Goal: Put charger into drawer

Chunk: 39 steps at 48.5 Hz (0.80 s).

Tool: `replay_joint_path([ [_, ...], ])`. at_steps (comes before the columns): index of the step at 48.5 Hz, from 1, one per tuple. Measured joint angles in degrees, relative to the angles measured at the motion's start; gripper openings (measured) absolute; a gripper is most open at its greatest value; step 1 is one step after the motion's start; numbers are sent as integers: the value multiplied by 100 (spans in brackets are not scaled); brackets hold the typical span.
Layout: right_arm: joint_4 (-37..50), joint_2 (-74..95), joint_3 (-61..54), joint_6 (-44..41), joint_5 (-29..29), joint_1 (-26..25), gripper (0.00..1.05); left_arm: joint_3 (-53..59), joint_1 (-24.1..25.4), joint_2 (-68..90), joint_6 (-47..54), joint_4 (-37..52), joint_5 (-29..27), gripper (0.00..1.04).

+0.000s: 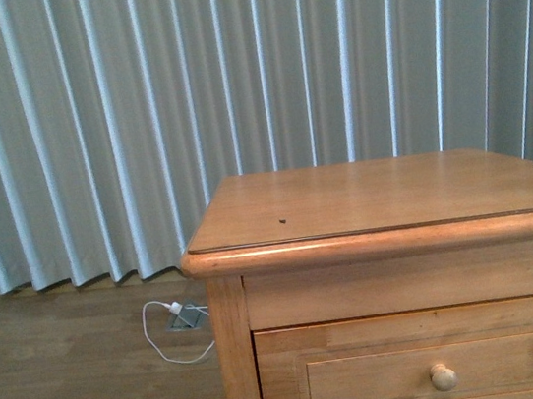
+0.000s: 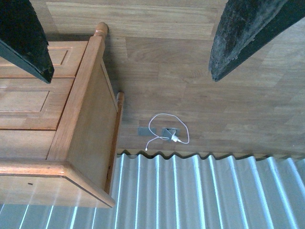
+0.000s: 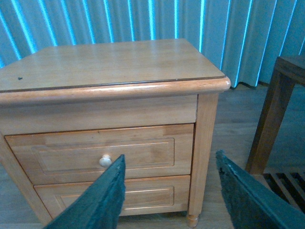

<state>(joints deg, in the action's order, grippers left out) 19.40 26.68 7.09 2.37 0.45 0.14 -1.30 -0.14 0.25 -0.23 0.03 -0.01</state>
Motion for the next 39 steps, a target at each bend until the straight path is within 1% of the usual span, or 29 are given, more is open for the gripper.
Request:
replay_joint_path([
  [3,-26,-146,-118,-105,-33,0,45,0,0,0,-2,0,2,99],
  [16,-293,-658,-354,-212,-35,-2,1,0,0,0,-2,0,0,99],
  [25,-584,-1088,-498,-216,-35,-2,1,0,0,0,0,0,0,99],
  [28,-525,-1246,-678,-216,-37,-2,1,0,0,0,0,0,0,99],
  [39,-846,-1600,-682,-219,-37,-2,1,0,0,0,-2,0,0,99],
])
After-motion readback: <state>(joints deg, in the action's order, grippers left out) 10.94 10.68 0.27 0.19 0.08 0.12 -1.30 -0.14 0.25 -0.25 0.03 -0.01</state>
